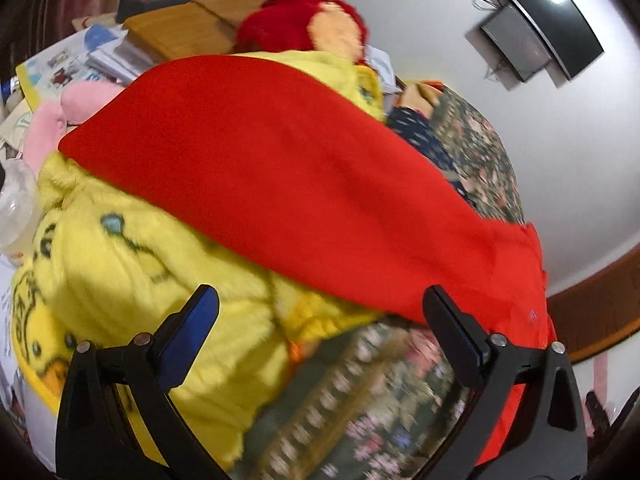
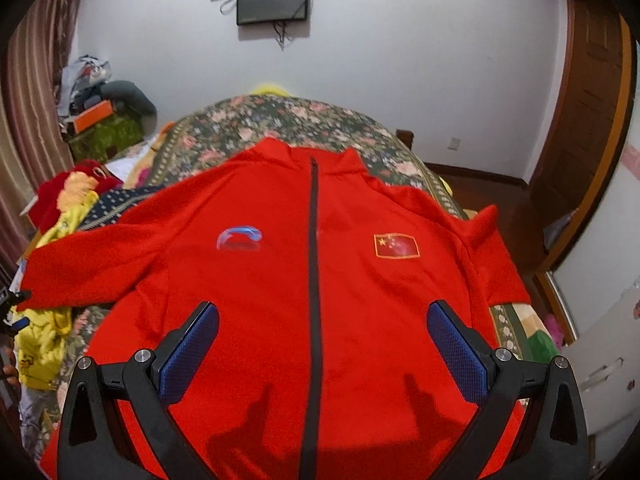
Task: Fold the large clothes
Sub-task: 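Grasp the red jacket's sleeve with the left gripper and lift it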
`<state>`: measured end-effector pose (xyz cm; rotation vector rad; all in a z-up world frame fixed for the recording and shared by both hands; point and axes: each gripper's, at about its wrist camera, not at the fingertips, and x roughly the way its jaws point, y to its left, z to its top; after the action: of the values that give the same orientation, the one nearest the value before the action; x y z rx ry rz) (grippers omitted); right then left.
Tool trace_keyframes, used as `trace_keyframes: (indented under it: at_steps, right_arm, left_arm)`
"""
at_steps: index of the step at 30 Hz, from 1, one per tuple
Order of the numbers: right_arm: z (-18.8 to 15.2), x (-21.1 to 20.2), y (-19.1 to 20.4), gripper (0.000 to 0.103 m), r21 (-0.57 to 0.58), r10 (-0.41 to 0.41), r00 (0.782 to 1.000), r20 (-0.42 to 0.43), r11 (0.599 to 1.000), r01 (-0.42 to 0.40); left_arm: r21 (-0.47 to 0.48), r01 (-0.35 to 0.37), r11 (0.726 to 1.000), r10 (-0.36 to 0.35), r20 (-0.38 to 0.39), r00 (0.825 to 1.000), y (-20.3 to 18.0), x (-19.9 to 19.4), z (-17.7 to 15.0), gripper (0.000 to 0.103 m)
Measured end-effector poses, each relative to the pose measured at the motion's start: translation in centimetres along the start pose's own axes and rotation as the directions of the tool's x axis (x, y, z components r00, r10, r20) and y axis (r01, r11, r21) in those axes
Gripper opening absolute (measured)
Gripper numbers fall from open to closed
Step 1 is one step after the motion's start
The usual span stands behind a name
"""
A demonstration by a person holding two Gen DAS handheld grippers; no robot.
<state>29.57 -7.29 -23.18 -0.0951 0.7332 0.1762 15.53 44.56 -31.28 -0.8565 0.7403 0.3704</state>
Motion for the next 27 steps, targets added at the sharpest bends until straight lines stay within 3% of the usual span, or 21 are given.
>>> trace_keyframes:
  at_steps: [5,7,8,11,13,15,17,22,25,27]
  right_arm:
    - [-0.1,1.0,0.1,0.103,-0.010,-0.005,1.000,-0.021,1.000,0.004]
    - [0.0,0.9,0.3,0.103,-0.020,-0.013,1.000,-0.020,1.000,0.012]
    - [-0.1,0.7,0.5,0.103,-0.026,-0.017,1.000,-0.017,1.000,0.016]
    - [-0.2,0.3,0.5,0.103,-0.031,-0.025,1.000,-0.012,0.999,0.025]
    - [-0.4,0.0,0.4,0.103,-0.027,-0.019,1.000,-0.013,0.999,0.019]
    - [-0.4,-0.4,0.2,0.103,-0.027,-0.014,1.000,-0.013,1.000,0.013]
    - [-0.4,-1.0,0.1,0.103,-0.028,-0.015,1.000,-0.004,0.999,0.014]
    - [-0.3,-2.4,-1.1,0.103,-0.016,-0.005,1.000,0.022,1.000,0.005]
    - [-0.1,-3.4,-1.9,0.103,-0.009,0.002,0.999,0.048,1.000,-0.001]
    - [0.0,-3.8,-2.5,0.103,-0.005,0.009,0.998,0.057,1.000,-0.009]
  left_arm:
    - [-0.075,0.015,0.997,-0.015,0.007,1.000,2.9,2.8,2.0,0.082]
    - [-0.105,0.006,0.994,-0.006,-0.001,1.000,3.7,3.7,2.6,0.063]
    - [-0.105,0.000,0.994,0.000,-0.001,1.000,3.9,3.8,2.7,0.060]
    - [-0.071,-0.032,0.997,0.033,0.019,0.999,3.8,3.8,2.9,0.043]
    - [-0.033,-0.084,0.996,0.085,0.039,0.996,3.0,3.1,3.0,0.023]
    - [-0.007,-0.122,0.993,0.122,0.068,0.990,2.1,2.0,3.2,0.014]
    - [0.022,-0.148,0.989,0.145,0.103,0.984,1.1,0.8,3.6,0.011]
    - [0.150,-0.272,0.951,0.235,0.227,0.945,-4.4,-2.6,6.1,0.005]
    - [0.226,-0.294,0.929,0.218,0.308,0.926,-9.2,-4.9,7.8,0.004]
    - [0.285,-0.281,0.916,0.167,0.365,0.916,-13.5,-6.6,8.4,0.003]
